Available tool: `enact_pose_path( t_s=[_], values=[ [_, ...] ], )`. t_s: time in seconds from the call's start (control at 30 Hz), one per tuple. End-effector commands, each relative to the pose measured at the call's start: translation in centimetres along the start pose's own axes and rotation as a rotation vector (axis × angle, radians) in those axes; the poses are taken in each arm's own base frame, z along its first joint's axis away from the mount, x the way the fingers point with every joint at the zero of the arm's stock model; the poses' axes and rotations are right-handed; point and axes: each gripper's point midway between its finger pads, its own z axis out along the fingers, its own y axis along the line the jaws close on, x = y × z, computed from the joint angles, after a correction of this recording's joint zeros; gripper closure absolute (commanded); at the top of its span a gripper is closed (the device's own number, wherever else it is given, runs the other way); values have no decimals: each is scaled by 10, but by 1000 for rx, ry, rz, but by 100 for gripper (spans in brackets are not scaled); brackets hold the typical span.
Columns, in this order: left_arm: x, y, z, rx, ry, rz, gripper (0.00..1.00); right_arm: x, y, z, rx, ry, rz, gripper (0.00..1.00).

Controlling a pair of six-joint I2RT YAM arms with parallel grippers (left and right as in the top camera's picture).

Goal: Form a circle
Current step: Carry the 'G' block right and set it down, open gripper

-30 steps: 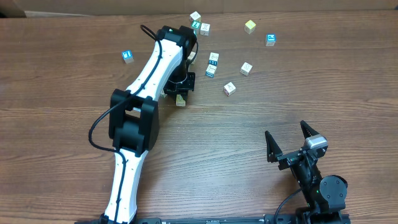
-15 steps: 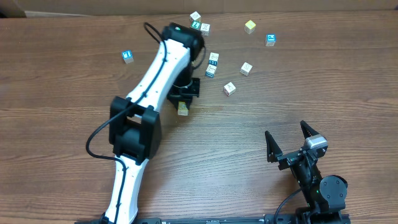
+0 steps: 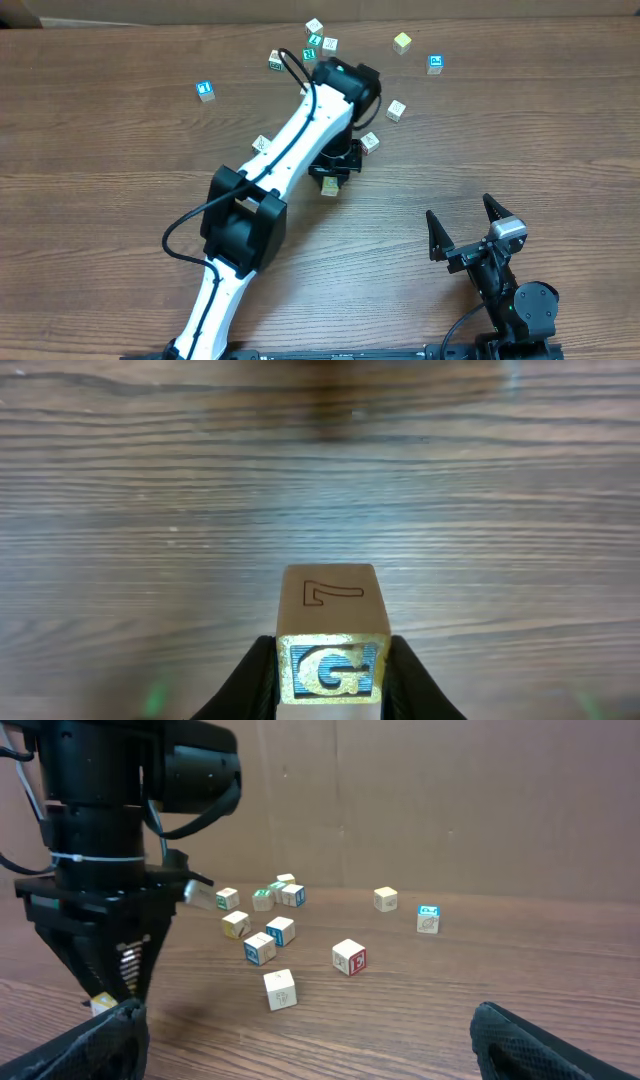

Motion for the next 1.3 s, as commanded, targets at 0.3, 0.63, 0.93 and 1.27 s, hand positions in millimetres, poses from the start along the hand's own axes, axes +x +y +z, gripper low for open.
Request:
enact_pose_path(
  t_s=[0.3, 0.63, 0.93, 1.27],
  values=[
    [-6, 1, -8, -123, -149, -161, 81, 2, 1, 0, -3, -4, -2, 0],
    [-1, 14, 23, -193, -103, -160, 81, 2, 1, 0, -3, -5, -2, 0],
    [-11, 25, 52, -188, -95, -194, 81, 2, 1, 0, -3, -5, -2, 0],
    [-25, 28, 53, -120, -88, -149, 77, 2, 1, 0, -3, -5, -2, 0]
  ],
)
